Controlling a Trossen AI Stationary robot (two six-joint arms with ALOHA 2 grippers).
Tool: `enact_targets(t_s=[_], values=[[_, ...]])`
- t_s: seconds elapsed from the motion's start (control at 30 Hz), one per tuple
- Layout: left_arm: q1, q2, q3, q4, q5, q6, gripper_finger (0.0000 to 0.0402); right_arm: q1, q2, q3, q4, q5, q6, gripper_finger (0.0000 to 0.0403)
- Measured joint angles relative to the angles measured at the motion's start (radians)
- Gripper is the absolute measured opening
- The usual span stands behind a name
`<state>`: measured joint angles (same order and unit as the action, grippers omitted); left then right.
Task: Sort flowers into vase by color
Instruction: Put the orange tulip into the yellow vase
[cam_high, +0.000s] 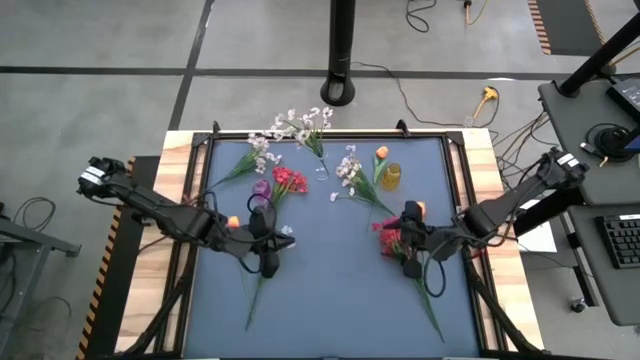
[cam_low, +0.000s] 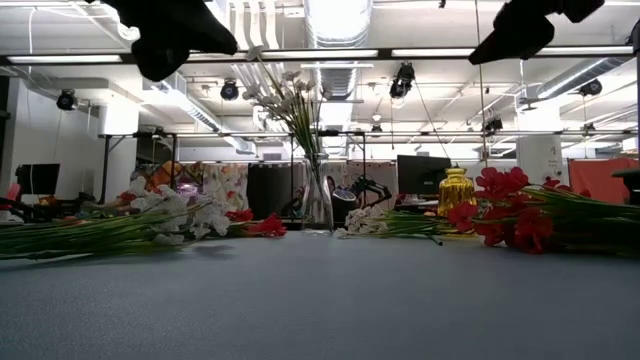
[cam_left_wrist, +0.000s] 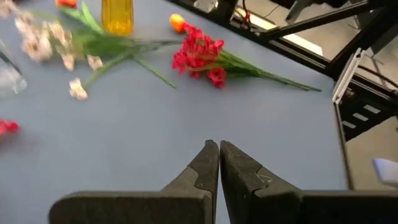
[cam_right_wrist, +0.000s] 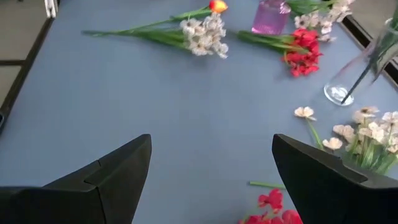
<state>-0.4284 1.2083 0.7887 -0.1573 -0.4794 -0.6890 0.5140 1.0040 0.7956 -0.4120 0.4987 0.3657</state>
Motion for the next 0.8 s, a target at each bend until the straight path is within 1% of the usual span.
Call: enact_targets(t_s=[0.13, 0.23, 0.3, 0.43, 0.57, 0.67, 0.8], values=[[-0.013, 0.025, 0.006, 0.000, 0.000, -0.072, 0.0000, 0.016, 0.019, 0.000, 0.006, -0.001, -0.010, 0.0325], [-0.019, 0.048, 0.027, -0.003, 0.004, -0.081, 0.0000, 0.018, 0.032, 0.000, 0.006, -0.001, -0.010, 0.0325], [-0.020, 0.060, 0.051, -0.016, 0.027, -0.084, 0.0000, 0.018, 0.039, 0.000, 0.005, 0.000, 0.001, 0.0325], [-0.021, 0.085, 0.114, -0.088, 0.048, -0.126, 0.0000, 0.018, 0.045, 0.000, 0.001, -0.004, 0.029, 0.0325], [-0.029, 0.122, 0.201, -0.193, 0.048, -0.171, 0.0000, 0.019, 0.045, 0.000, -0.002, -0.046, 0.045, 0.0325], [-0.046, 0.162, 0.256, -0.257, 0.048, -0.174, 0.0000, 0.019, 0.045, 0.000, -0.002, -0.084, 0.063, 0.0325], [-0.069, 0.212, 0.312, -0.332, 0.046, -0.175, 0.0000, 0.019, 0.045, 0.000, -0.003, -0.093, 0.081, 0.0325]])
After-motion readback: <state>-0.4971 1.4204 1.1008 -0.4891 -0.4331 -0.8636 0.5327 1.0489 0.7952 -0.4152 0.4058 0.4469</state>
